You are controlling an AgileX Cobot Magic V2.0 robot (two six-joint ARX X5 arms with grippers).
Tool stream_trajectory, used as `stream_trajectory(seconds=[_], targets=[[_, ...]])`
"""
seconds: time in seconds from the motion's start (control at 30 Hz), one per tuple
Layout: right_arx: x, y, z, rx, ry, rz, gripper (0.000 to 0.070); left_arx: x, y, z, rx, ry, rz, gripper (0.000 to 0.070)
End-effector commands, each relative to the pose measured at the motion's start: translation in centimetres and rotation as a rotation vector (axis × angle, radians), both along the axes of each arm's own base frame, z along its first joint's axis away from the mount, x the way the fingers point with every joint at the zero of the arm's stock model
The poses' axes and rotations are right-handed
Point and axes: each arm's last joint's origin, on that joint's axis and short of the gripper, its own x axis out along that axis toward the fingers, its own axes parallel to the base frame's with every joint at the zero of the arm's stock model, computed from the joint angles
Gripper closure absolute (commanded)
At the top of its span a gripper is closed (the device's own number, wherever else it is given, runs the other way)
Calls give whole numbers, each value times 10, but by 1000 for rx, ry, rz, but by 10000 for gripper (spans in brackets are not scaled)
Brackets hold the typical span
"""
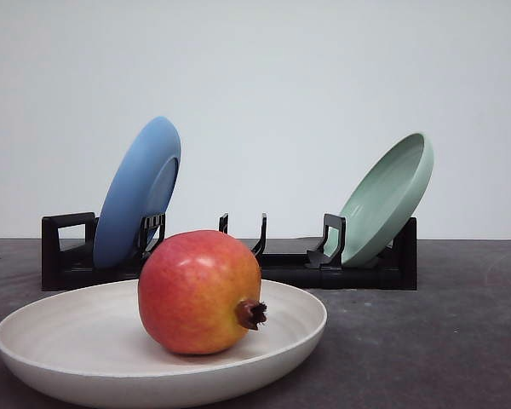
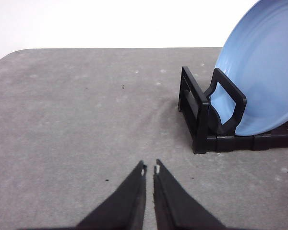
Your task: Place pomegranate in white plate
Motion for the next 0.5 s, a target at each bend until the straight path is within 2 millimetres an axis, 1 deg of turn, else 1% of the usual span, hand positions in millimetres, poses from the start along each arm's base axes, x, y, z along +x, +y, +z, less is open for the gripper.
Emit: stream_trajectory(seconds=[0.0, 0.47], targets=[[0, 0, 0, 11, -8, -1, 684, 0, 0, -3, 15, 5, 0, 695], [0, 0, 0, 11, -8, -1, 684, 0, 0, -3, 15, 5, 0, 695]])
